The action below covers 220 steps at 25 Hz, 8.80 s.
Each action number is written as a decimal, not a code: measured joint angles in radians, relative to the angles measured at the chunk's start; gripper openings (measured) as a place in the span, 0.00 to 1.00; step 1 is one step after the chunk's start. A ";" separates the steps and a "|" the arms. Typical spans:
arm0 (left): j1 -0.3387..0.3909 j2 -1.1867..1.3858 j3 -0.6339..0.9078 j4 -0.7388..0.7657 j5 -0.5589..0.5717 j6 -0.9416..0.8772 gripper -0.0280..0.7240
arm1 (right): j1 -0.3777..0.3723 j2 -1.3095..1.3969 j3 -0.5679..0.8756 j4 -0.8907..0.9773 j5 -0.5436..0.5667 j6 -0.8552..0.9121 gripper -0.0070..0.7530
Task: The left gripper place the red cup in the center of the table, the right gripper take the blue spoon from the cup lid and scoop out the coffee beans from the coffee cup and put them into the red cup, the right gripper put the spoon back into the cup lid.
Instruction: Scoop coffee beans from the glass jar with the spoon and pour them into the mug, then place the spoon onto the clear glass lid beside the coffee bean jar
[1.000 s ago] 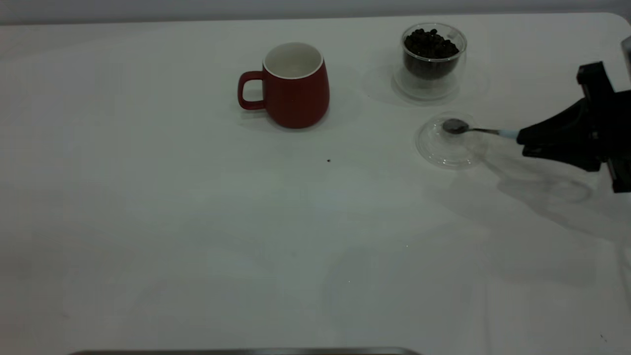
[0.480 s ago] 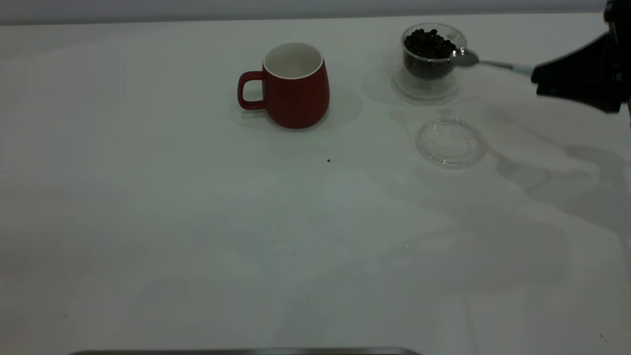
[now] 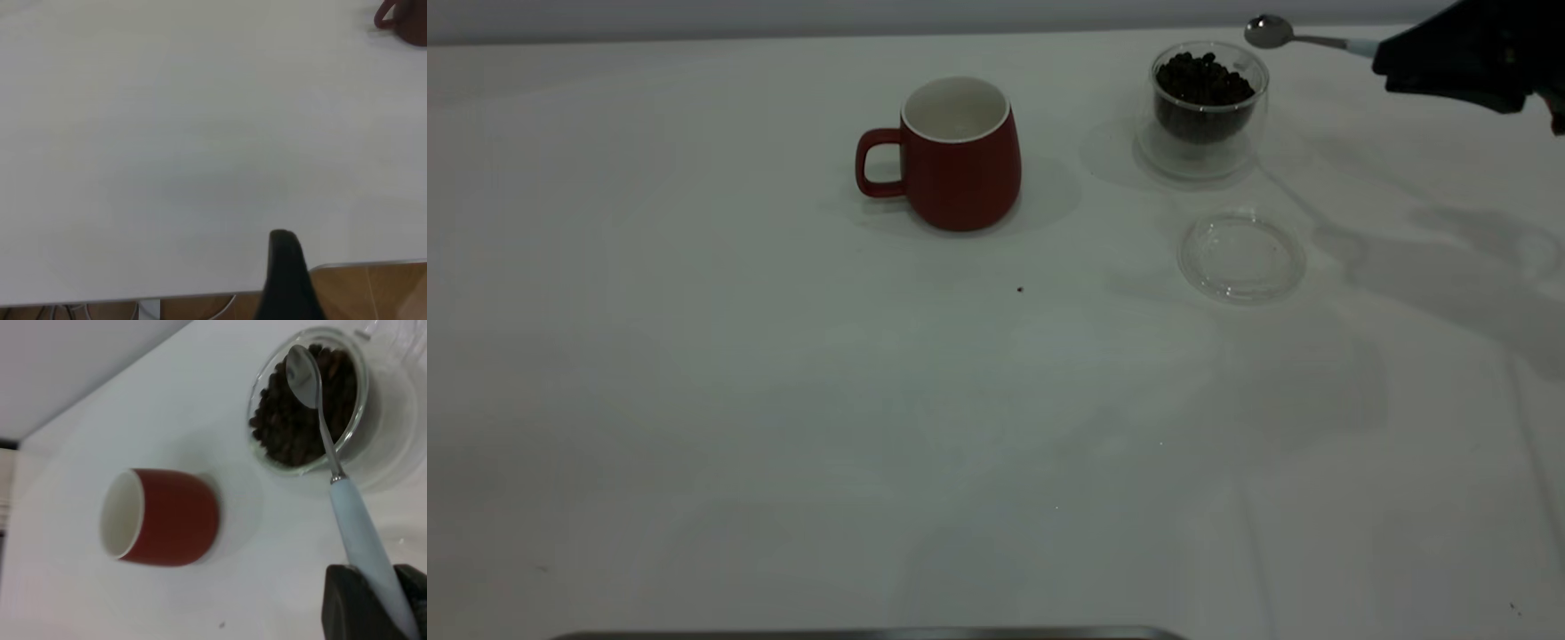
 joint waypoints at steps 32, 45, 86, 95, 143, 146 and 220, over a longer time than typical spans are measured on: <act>0.000 0.000 0.000 0.000 0.000 0.006 0.82 | 0.187 0.013 -0.096 -0.029 -0.357 0.041 0.16; 0.000 0.000 0.000 0.000 0.000 0.006 0.82 | 0.204 0.054 -0.098 -0.012 -0.265 0.106 0.16; 0.000 0.000 0.000 0.000 0.000 0.000 0.82 | 0.110 0.120 -0.116 -0.033 -0.101 0.130 0.16; 0.000 0.000 0.000 0.000 0.000 0.000 0.82 | 0.113 0.120 -0.116 -0.033 -0.080 0.222 0.16; 0.000 0.000 0.000 -0.001 0.000 0.007 0.82 | -0.024 0.188 -0.119 -0.006 0.311 0.425 0.16; 0.000 0.000 0.000 -0.001 0.000 0.007 0.82 | -0.026 0.188 -0.120 -0.006 0.345 0.397 0.16; 0.000 0.000 0.000 -0.001 0.000 0.007 0.82 | 0.145 -0.089 0.123 -0.071 0.098 0.243 0.16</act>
